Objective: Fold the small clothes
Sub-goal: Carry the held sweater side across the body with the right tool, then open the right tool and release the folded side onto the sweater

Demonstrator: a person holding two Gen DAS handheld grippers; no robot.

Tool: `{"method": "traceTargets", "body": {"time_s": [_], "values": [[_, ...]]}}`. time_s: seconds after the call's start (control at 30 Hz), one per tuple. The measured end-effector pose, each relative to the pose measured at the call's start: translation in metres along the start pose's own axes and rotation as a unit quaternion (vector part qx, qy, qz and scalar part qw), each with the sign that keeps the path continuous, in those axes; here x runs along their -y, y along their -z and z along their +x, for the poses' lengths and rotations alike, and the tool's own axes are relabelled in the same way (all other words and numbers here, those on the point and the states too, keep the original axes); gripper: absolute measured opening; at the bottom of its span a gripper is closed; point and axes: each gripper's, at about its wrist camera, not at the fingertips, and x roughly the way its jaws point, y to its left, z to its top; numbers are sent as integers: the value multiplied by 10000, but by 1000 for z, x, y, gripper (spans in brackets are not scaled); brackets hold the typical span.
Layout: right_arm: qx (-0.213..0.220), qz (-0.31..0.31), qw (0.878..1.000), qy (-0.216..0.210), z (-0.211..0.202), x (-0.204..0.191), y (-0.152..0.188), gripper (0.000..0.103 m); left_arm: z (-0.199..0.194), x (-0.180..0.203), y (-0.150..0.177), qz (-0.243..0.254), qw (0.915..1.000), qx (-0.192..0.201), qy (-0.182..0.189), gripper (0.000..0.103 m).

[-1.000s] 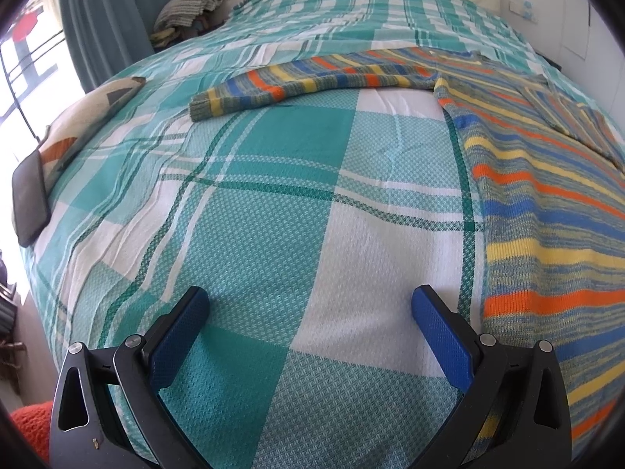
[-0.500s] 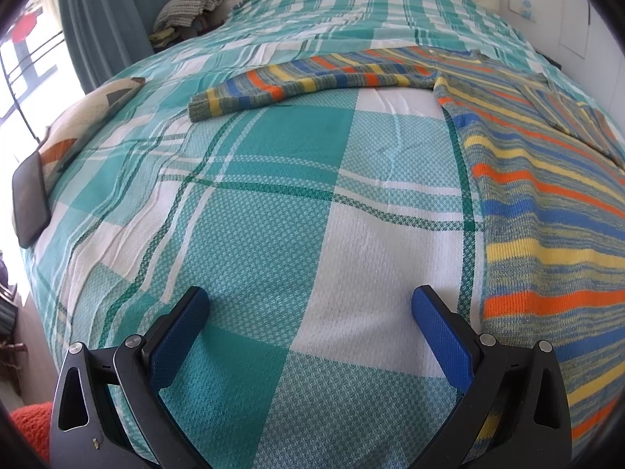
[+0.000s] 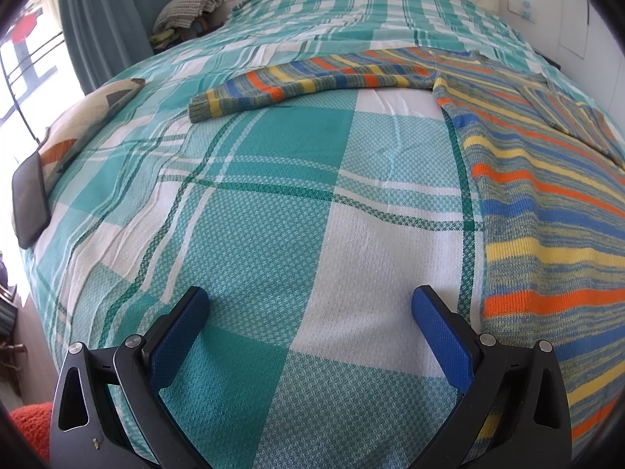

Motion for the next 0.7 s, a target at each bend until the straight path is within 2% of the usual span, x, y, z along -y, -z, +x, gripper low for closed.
{"method": "traceTargets", "body": {"time_s": [0.13, 0.17, 0.23, 0.33, 0.37, 0.43, 0.53, 0.63, 0.7], "values": [[-221, -153, 9996, -81, 11, -5, 9, 9, -1, 1, 0, 5, 10000, 7, 10, 103], [-323, -368, 9987, 133, 16, -9, 12, 3, -1, 1, 0, 12, 10000, 10, 19, 103], [-385, -686, 9951, 592, 21, -13, 18, 0, -1, 0, 1, 29, 10000, 15, 32, 103], [-177, -555, 9940, 923, 7, -12, 18, 0, -1, 0, 1, 27, 10000, 17, 22, 103], [-84, -588, 9939, 930, 1, -15, 19, 5, -1, 1, 1, 27, 10000, 18, 8, 103], [-21, -668, 9957, 648, -10, -26, 23, 5, -1, 1, 0, 24, 10000, 14, -9, 103], [-151, -797, 9965, 220, -13, -41, 36, 5, -1, 1, 0, 26, 10000, 14, -4, 103], [-266, -649, 9974, 158, -4, -42, 59, 8, -1, 1, 0, 33, 10000, 22, 11, 103], [-210, -521, 9981, 269, -2, -36, 74, 9, -1, 2, 0, 37, 10000, 30, 9, 103]]}}
